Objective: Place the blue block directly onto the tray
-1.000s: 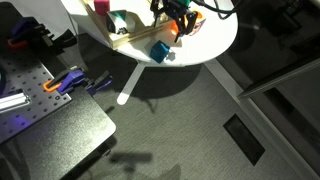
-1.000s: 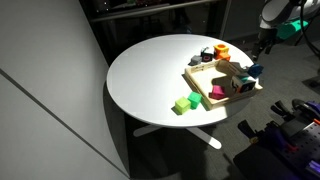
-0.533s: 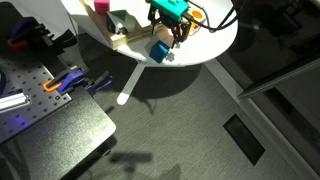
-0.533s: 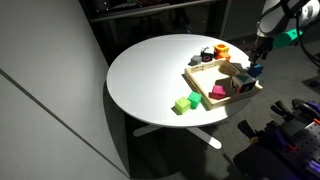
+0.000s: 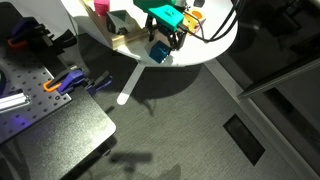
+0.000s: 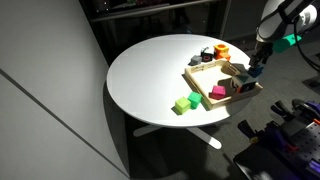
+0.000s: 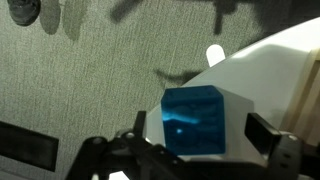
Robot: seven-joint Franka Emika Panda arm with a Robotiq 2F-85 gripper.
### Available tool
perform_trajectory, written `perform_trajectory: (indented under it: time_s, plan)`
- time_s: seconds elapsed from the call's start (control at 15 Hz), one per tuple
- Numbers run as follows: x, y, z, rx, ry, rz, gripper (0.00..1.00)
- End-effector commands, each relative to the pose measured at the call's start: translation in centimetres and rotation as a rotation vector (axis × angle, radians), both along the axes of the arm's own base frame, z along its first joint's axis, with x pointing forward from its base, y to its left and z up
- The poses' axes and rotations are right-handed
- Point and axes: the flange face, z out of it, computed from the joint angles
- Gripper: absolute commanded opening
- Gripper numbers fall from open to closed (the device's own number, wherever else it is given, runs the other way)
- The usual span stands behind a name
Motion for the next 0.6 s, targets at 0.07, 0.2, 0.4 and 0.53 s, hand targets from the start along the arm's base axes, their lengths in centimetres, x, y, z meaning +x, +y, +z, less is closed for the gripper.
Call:
perform_trajectory:
  time_s: [0.07,0.2,0.4,0.53]
  plan:
    - [0.5,-0.8,-0.6,-0.002,-0.007,0.001,0.93]
    - [0.7,-0.8,-0.8,-0.005,-0.003,-0.001,0.68]
    - [1.2,-0.2,-0.5,-0.014,0.007,0.004,0.53]
    - [1.5,0.5,0.3,-0.017,0.009,0.01,0.36]
